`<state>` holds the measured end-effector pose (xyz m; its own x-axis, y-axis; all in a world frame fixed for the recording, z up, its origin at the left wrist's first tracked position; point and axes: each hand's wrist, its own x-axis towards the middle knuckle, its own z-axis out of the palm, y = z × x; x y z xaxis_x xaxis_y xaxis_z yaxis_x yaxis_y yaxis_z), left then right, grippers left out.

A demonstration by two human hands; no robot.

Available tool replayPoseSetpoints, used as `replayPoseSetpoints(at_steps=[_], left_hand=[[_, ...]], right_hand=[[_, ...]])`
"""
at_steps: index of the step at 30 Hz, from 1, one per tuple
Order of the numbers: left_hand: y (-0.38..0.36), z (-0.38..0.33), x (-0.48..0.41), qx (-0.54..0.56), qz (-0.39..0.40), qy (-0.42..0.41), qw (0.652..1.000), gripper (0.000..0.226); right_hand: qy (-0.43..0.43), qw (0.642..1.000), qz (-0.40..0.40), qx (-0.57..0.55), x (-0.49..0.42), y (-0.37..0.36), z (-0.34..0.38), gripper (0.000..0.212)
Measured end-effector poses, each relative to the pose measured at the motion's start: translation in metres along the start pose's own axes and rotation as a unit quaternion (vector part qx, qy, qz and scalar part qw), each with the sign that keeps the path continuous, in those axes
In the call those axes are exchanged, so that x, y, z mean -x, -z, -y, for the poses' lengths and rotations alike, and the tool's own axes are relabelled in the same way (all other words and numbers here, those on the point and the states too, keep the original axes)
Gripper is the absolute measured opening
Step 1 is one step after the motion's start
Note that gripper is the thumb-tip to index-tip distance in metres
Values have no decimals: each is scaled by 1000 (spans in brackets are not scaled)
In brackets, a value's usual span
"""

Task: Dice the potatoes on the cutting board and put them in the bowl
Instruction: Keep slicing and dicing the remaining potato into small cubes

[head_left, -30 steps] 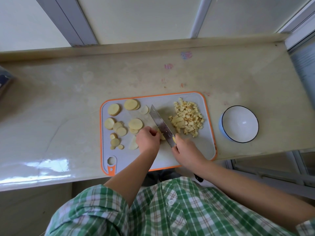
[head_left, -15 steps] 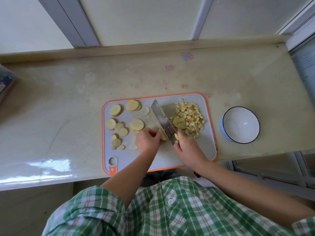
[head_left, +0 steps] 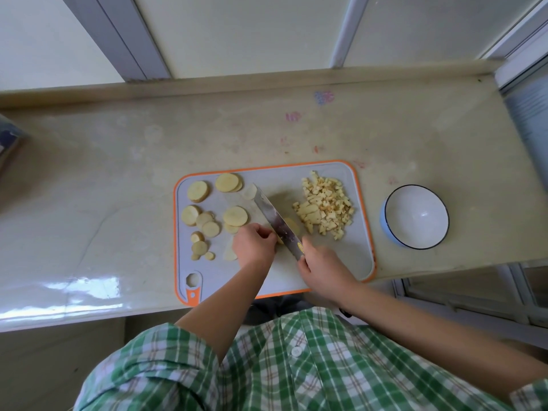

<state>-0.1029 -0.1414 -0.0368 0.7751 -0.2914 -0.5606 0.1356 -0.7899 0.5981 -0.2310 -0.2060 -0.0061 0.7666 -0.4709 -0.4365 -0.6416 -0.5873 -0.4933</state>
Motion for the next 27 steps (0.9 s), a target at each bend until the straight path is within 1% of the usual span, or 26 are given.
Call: replayPoseSetpoints(at_steps=[3, 7, 9, 11, 13, 14, 16, 18, 19, 20, 21, 22, 23, 24, 25, 27], left_hand=[[-1, 0, -1, -11, 3, -3, 1000, 13], [0, -1, -3, -12, 6, -3, 1000, 12], [0, 0, -3, -15, 9, -3, 1000, 13], [0, 1, -3, -18, 11, -7, 1000, 14], [0, 1, -4, -27, 14, -17, 999, 12], [1, 2, -5, -36, 16, -26, 999, 10], [4, 3, -5, -57, 24, -58, 996, 6], [10, 7, -5, -90, 30, -122, 988, 9], [14, 9, -7, -117, 30, -174, 977, 11], [18, 11, -9, -150, 32, -248, 957, 15], [21, 10, -13, -191, 42, -335, 922, 23], [24, 8, -19, -243, 59, -424, 871, 34], [26, 5, -25, -298, 84, -497, 811, 47], [26, 1, -31, -354, 119, -540, 755, 58], [25, -5, -33, -407, 155, -553, 710, 66], [22, -15, -35, -480, 197, -558, 648, 74]], right_hand=[[-1, 1000, -3, 3, -1, -3, 2, 12], [-7, 1000, -3, -6, -7, -8, 4, 4], [-11, 1000, -10, -7, -10, -12, 6, 16], [-8, 1000, -19, -2, -11, -13, 7, 23], [-6, 999, -29, -13, -11, -12, 5, 23], [1, 999, -37, -26, -11, -11, 4, 19], [11, 996, -66, -58, -11, -4, 4, 3], [8, 991, -108, -85, -10, 7, 3, 17], [-2, 987, -122, -104, -9, 13, 0, 23], [-15, 984, -130, -124, -8, 19, -4, 26], [-34, 980, -130, -147, -6, 25, -8, 24], [-51, 976, -131, -167, -5, 30, -12, 20], [-70, 971, -135, -183, -4, 34, -15, 17], [-86, 968, -137, -194, -3, 38, -17, 16], [-98, 964, -135, -206, -2, 40, -19, 14], [-106, 957, -120, -241, 0, 44, -20, 8]])
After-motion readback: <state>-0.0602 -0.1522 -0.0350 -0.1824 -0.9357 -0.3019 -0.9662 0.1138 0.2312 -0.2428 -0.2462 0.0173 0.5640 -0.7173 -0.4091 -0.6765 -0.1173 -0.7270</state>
